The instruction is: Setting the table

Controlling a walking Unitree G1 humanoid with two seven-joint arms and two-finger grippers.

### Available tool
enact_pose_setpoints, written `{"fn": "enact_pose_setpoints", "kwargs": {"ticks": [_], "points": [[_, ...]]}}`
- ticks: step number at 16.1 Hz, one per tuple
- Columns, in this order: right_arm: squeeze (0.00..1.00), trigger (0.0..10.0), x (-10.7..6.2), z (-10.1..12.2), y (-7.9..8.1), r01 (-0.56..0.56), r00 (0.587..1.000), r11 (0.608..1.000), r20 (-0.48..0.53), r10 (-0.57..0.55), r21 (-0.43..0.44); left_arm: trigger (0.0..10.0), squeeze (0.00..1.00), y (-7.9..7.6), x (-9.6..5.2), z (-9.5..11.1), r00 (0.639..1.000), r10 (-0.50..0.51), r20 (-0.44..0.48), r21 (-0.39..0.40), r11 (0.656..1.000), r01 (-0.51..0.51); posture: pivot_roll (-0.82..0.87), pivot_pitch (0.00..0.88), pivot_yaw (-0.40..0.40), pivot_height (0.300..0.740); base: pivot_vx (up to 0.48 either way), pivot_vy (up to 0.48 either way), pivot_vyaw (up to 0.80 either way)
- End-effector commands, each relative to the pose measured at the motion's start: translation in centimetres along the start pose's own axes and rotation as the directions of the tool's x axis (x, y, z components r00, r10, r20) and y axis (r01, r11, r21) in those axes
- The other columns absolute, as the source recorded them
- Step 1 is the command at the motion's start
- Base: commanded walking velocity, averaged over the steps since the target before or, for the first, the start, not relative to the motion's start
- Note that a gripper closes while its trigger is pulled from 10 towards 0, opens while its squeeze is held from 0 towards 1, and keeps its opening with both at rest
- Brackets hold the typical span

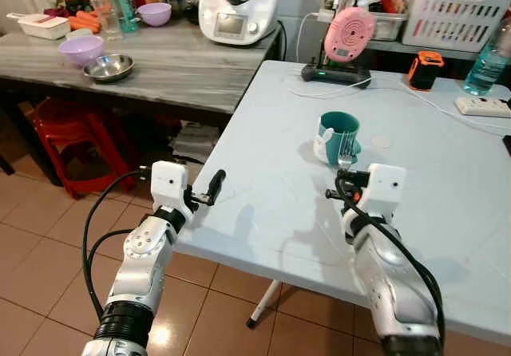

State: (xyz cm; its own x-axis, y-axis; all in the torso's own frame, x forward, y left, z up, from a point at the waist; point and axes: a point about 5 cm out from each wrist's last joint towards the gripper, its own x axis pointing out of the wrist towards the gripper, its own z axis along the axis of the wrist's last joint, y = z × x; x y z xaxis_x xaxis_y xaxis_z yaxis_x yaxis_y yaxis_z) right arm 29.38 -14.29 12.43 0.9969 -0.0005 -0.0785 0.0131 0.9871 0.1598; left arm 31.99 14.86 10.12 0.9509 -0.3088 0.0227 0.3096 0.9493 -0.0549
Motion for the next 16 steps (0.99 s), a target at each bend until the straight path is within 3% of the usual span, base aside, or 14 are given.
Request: {"fn": "enact_pose_setpoints", "kwargs": {"ticks": [1, 3, 6, 11, 16], "points": [[0.0, 10.0, -0.35, 0.31, -0.05, -0.006, 1.0, 1.0, 0.011, 0.005, 0.017, 10.0, 0.0, 0.18, 0.22, 0.07, 1.0, 0.017, -0.006, -0.02, 1.0, -0.018, -0.12, 0.0, 0.005, 0.74, 0.0, 0.0, 0.0], [0.0, 10.0, -0.53, 0.41, -0.38, -0.004, 1.0, 1.0, 0.028, 0.004, 0.029, 10.0, 0.0, 0.03, 0.41, 0.08, 1.0, 0.016, -0.005, -0.025, 1.0, -0.016, -0.12, 0.0, 0.005, 0.74, 0.0, 0.0, 0.0], [0.0, 10.0, -0.54, 0.62, -0.21, -0.016, 0.999, 0.999, 0.046, 0.019, -0.05, 10.0, 0.0, -0.21, 0.64, 0.18, 1.0, 0.005, -0.001, -0.034, 0.999, -0.005, -0.13, 0.0, 0.007, 0.74, 0.0, 0.309, 0.0], [0.0, 10.0, -0.98, 0.47, -0.19, -0.018, 0.998, 0.995, 0.053, 0.023, -0.096, 10.0, 0.0, -0.24, 0.76, 0.19, 1.0, 0.001, -0.001, -0.032, 0.999, -0.001, -0.13, 0.0, 0.009, 0.74, 0.0, 0.355, 0.0], [0.0, 10.0, -1.0, 1.26, -0.42, -0.019, 0.995, 0.999, 0.097, 0.023, -0.047, 10.0, 0.0, -0.44, 0.87, 0.1, 1.0, -0.009, -0.005, -0.03, 1.0, 0.008, -0.13, 0.0, 0.009, 0.74, 0.0, 0.461, 0.0]]}}
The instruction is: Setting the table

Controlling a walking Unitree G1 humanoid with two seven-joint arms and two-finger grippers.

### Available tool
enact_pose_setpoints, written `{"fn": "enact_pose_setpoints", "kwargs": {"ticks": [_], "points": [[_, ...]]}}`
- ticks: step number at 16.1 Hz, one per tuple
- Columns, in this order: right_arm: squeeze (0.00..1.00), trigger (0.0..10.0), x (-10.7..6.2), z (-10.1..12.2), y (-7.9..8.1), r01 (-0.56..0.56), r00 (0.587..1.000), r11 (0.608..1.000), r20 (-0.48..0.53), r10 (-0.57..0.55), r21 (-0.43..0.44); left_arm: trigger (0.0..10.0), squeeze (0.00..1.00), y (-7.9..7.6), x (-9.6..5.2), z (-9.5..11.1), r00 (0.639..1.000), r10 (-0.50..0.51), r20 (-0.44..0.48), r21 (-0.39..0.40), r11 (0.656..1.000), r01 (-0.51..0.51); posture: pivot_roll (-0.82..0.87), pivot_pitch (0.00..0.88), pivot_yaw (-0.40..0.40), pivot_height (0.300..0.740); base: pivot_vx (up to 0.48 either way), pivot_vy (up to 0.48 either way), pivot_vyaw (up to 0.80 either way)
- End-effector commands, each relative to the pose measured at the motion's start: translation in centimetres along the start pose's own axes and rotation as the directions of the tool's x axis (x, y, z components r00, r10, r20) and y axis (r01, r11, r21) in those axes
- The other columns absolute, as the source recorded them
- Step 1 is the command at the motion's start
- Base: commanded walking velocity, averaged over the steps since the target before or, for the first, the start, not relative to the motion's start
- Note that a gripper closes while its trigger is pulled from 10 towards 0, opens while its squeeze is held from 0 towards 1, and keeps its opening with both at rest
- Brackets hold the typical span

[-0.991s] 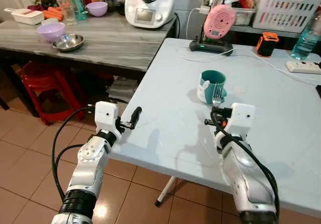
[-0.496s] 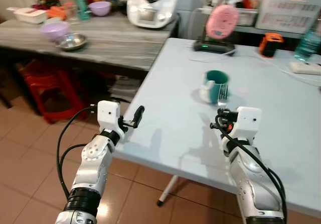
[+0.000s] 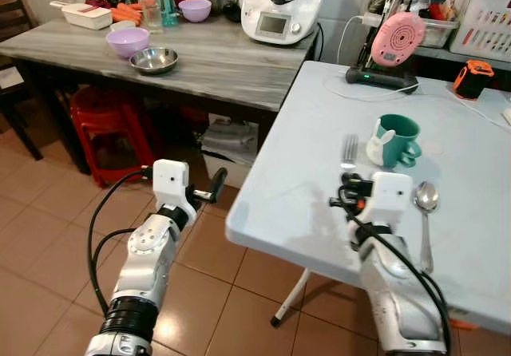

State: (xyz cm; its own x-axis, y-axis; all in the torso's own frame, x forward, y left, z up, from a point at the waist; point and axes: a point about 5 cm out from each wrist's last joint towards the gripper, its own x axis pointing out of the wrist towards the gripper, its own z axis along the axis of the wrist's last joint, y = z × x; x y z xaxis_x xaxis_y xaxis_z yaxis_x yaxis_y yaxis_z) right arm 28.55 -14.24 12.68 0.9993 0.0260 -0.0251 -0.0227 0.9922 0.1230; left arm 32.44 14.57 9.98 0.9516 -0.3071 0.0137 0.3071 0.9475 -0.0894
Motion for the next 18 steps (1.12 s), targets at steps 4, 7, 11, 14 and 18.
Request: {"fn": "enact_pose_setpoints", "kwargs": {"ticks": [4, 7, 11, 14, 18], "points": [[0.0, 10.0, -0.02, 0.96, -0.59, 0.023, 0.999, 1.0, 0.034, -0.023, -0.001, 10.0, 0.0, -0.38, 0.47, 0.27, 1.0, -0.014, 0.003, 0.004, 1.0, 0.014, -0.13, 0.0, 0.009, 0.74, 0.0, 0.462, -0.35], [0.0, 10.0, -0.05, 0.88, -0.61, 0.028, 0.999, 1.0, 0.031, -0.028, -0.001, 10.0, 0.0, -0.46, 0.56, 0.24, 1.0, -0.014, 0.004, 0.009, 1.0, 0.014, -0.13, 0.0, 0.009, 0.74, 0.0, 0.455, -0.46], [0.0, 10.0, -0.01, 0.86, -0.59, 0.03, 0.999, 1.0, 0.031, -0.03, 0.001, 10.0, 0.0, -0.61, 0.57, 0.17, 1.0, -0.016, 0.004, 0.009, 1.0, 0.016, -0.13, 0.0, 0.009, 0.74, 0.0, 0.45, -0.55], [0.0, 10.0, 0.03, 0.89, -0.62, 0.034, 0.999, 0.999, 0.035, -0.034, 0.003, 10.0, 0.0, -0.67, 0.59, 0.17, 1.0, -0.018, 0.003, 0.011, 1.0, 0.018, -0.13, 0.0, 0.009, 0.74, 0.0, 0.45, -0.8], [0.0, 10.0, 0.02, 0.81, -0.62, 0.036, 0.999, 0.999, 0.034, -0.036, 0.007, 10.0, 0.0, -0.72, 0.63, 0.18, 1.0, -0.019, 0.005, 0.012, 1.0, 0.019, -0.13, 0.0, 0.009, 0.74, 0.0, 0.452, -0.53]]}}
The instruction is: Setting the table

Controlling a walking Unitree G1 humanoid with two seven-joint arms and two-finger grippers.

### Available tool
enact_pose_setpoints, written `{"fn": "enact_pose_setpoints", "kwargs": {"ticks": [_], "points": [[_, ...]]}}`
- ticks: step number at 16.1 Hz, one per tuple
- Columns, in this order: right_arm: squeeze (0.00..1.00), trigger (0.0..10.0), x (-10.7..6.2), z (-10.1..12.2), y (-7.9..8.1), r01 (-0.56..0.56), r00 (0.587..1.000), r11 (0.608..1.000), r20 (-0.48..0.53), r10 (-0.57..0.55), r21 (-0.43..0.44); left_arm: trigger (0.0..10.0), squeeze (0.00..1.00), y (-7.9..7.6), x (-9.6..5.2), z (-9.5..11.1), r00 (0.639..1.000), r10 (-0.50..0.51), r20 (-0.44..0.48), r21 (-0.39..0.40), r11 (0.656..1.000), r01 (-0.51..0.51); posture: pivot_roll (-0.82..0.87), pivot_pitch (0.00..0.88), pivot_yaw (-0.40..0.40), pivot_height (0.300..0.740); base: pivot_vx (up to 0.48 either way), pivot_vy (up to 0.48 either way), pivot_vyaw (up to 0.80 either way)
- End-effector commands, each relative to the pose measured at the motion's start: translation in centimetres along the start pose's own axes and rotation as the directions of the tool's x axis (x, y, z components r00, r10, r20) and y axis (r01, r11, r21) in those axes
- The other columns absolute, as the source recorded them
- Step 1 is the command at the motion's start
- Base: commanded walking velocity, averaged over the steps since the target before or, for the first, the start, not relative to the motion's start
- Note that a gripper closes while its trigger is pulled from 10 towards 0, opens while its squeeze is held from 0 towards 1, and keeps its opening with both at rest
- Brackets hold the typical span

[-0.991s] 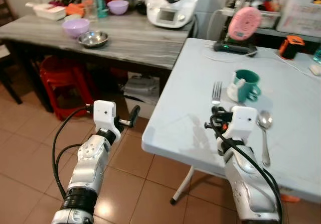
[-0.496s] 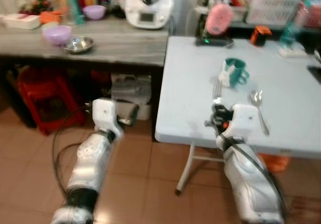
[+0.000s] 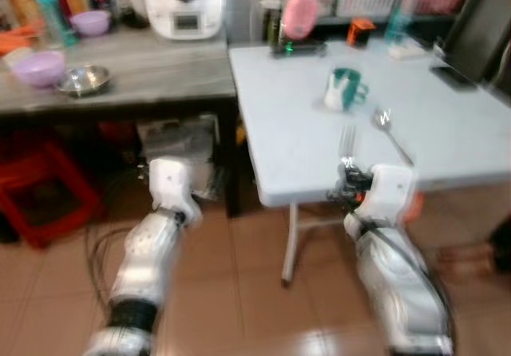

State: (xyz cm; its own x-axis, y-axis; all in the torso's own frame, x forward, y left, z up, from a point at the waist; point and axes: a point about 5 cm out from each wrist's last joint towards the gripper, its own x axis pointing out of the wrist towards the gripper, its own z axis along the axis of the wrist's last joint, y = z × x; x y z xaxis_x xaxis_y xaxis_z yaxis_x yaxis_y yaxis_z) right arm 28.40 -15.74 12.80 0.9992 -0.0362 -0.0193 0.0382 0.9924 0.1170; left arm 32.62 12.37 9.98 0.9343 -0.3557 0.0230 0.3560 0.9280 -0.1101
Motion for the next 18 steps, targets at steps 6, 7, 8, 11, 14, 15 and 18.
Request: {"fn": "enact_pose_setpoints", "kwargs": {"ticks": [6, 7, 8, 11, 14, 15, 18], "points": [[0.0, 10.0, 0.27, 0.72, 0.89, -0.04, 0.999, 0.999, 0.035, 0.04, -0.001, 10.0, 0.0, 1.29, -0.1, 0.56, 0.999, 0.037, 0.006, 0.037, 0.999, -0.037, -0.12, 0.0, 0.01, 0.74, 0.0, 0.453, 0.13], [0.0, 10.0, 0.28, 0.75, 0.84, -0.038, 0.999, 0.999, 0.037, 0.038, 0.002, 10.0, 0.0, 1.29, -0.06, 0.6, 0.999, 0.038, 0.007, 0.039, 0.999, -0.038, -0.12, 0.0, 0.01, 0.74, 0.0, 0.454, 0.8], [0.0, 10.0, 0.33, 0.73, 0.81, -0.037, 0.999, 0.999, 0.037, 0.037, 0.004, 10.0, 0.0, 1.3, -0.01, 0.58, 0.999, 0.039, 0.007, 0.039, 0.998, -0.039, -0.12, 0.0, 0.01, 0.74, 0.0, 0.454, 0.69], [0.0, 10.0, 0.35, 0.75, 0.83, -0.038, 0.999, 0.999, 0.039, 0.038, 0.004, 10.0, 0.0, 1.28, 0.08, 0.61, 0.999, 0.038, 0.007, 0.041, 0.998, -0.038, -0.12, 0.0, 0.01, 0.74, 0.0, 0.451, 0.16], [0.0, 10.0, 0.4, 0.73, 0.76, -0.038, 0.998, 0.999, 0.04, 0.038, 0.004, 10.0, 0.0, 1.2, 0.14, 0.52, 0.999, 0.041, 0.006, 0.04, 0.998, -0.042, -0.13, 0.0, 0.009, 0.74, 0.0, 0.451, 0.0], [0.0, 10.0, 0.39, 0.73, 0.76, -0.038, 0.998, 0.999, 0.04, 0.038, 0.004, 10.0, 0.0, 1.21, 0.14, 0.52, 0.999, 0.045, 0.008, 0.036, 0.998, -0.045, -0.13, 0.0, 0.009, 0.74, 0.0, 0.412, 0.0], [0.0, 10.0, 0.29, 0.71, 0.79, -0.041, 0.998, 0.999, 0.041, 0.041, 0.006, 10.0, 0.0, 1.13, 0.06, 0.79, 0.999, 0.029, 0.033, 0.032, 0.999, -0.03, -0.13, 0.0, 0.01, 0.74, 0.0, 0.0, 0.0]]}}
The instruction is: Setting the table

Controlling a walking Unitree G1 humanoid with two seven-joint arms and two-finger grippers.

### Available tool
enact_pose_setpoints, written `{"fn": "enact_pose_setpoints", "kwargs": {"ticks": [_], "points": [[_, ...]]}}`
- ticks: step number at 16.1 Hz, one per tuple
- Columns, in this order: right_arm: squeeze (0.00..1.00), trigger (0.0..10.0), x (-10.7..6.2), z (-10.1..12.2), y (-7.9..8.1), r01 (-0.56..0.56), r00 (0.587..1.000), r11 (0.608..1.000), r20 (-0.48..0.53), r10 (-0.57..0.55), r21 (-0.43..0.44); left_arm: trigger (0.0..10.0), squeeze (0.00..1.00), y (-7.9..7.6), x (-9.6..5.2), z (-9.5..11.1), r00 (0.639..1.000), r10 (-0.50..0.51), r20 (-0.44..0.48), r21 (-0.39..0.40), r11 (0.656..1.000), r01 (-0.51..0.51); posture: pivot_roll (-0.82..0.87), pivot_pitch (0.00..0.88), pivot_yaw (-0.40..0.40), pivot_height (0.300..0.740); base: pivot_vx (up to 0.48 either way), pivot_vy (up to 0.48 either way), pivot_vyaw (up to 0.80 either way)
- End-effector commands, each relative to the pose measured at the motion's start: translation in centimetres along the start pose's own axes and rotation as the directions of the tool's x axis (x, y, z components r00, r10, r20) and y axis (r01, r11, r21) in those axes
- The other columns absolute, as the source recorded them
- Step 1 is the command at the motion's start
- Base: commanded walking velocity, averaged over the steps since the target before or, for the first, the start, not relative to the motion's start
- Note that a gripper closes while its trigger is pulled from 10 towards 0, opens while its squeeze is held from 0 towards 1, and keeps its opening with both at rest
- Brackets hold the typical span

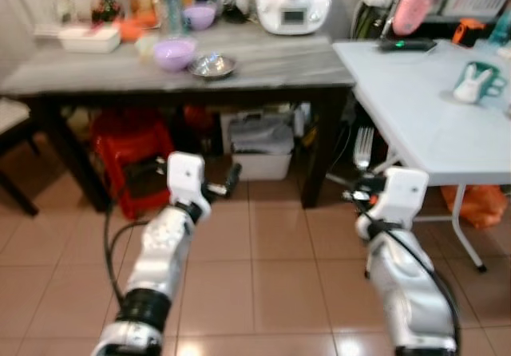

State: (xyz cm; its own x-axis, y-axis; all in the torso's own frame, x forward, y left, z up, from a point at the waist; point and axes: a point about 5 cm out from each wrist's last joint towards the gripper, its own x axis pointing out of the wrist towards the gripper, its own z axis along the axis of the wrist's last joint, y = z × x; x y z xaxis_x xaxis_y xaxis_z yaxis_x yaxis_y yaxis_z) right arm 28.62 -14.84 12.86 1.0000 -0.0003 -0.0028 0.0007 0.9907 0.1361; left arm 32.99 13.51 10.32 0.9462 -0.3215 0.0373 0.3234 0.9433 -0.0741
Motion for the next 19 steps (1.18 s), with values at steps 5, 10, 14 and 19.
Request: {"fn": "enact_pose_setpoints", "kwargs": {"ticks": [5, 10, 14, 19], "points": [[0.0, 10.0, 0.02, 0.89, 0.08, -0.026, 0.999, 1.0, 0.04, 0.026, -0.004, 10.0, 0.0, 0.29, 0.02, 0.19, 1.0, -0.007, 0.0, 0.012, 1.0, 0.007, -0.13, 0.0, 0.01, 0.74, 0.196, 0.0, 0.3], [0.0, 10.0, 0.04, 0.91, 0.06, -0.029, 0.999, 1.0, 0.039, 0.029, -0.002, 10.0, 0.0, 0.04, 0.04, 0.22, 1.0, -0.019, 0.006, 0.007, 1.0, 0.019, -0.13, 0.0, 0.008, 0.74, 0.4, 0.0, 0.0], [0.0, 10.0, 0.0, 0.88, 0.03, -0.027, 0.999, 1.0, 0.039, 0.027, -0.002, 10.0, 0.0, -0.07, 0.11, 0.23, 1.0, -0.026, 0.006, 0.006, 1.0, 0.026, -0.13, 0.0, 0.008, 0.74, 0.402, 0.0, 0.0], [0.0, 10.0, 0.0, 0.87, 0.17, -0.034, 0.999, 0.999, 0.04, 0.034, -0.007, 10.0, 0.0, -0.17, 0.15, 0.23, 1.0, -0.03, 0.005, 0.008, 1.0, 0.03, -0.13, 0.0, 0.008, 0.74, 0.401, 0.0, 0.08]]}}
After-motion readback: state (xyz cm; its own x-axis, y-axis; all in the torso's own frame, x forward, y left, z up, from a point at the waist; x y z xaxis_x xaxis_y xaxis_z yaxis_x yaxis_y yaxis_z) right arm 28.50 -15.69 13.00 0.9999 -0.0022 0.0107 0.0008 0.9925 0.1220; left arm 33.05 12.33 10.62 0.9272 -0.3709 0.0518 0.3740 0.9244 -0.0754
